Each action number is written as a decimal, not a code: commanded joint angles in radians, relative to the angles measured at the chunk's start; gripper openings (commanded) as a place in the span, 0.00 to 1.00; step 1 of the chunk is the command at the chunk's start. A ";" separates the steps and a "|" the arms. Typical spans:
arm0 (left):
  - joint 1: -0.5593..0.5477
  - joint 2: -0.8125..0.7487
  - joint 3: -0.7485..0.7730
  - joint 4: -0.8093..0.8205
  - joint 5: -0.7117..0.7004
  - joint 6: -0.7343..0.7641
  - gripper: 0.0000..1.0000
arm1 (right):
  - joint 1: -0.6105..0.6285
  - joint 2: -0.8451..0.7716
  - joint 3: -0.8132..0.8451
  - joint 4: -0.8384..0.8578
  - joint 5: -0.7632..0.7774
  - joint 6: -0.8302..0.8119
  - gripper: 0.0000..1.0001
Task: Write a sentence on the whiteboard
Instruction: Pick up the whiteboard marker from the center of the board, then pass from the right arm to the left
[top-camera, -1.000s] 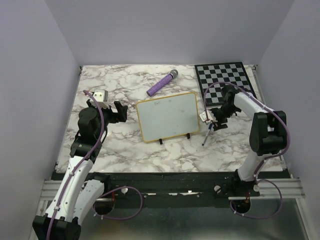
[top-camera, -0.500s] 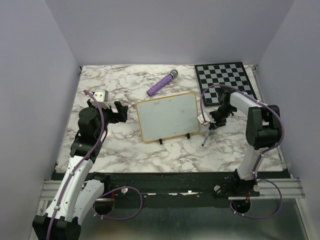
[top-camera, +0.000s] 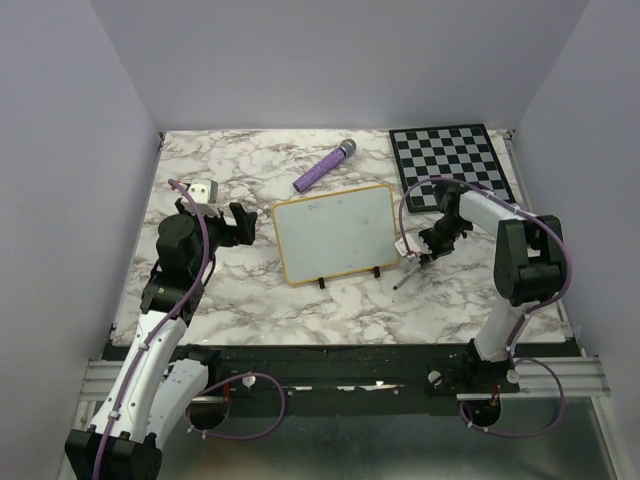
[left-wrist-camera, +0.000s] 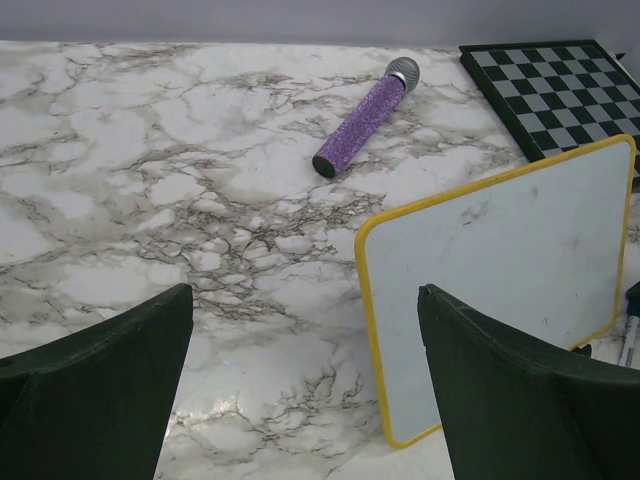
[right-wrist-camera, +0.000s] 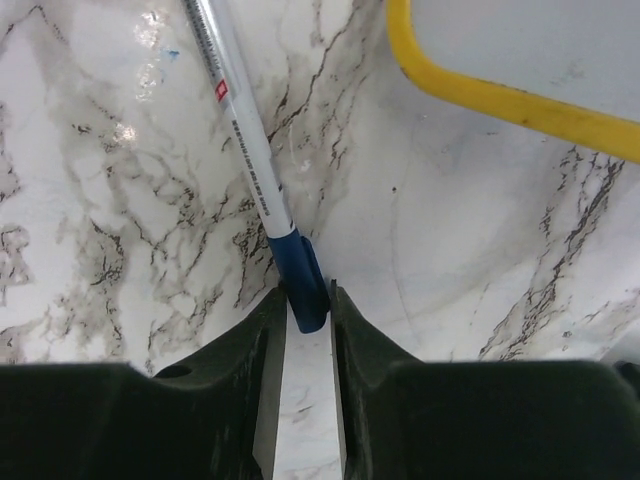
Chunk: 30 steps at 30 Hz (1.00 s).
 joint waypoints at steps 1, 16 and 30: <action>-0.004 0.004 0.031 0.015 0.034 0.005 0.99 | 0.008 -0.002 -0.069 0.008 0.097 -0.010 0.24; -0.026 0.056 -0.071 0.218 0.571 -0.327 0.99 | 0.010 -0.322 -0.256 0.006 0.025 0.043 0.01; -0.386 0.281 -0.309 0.603 0.521 -0.897 0.93 | 0.160 -0.603 -0.300 -0.029 -0.280 0.350 0.01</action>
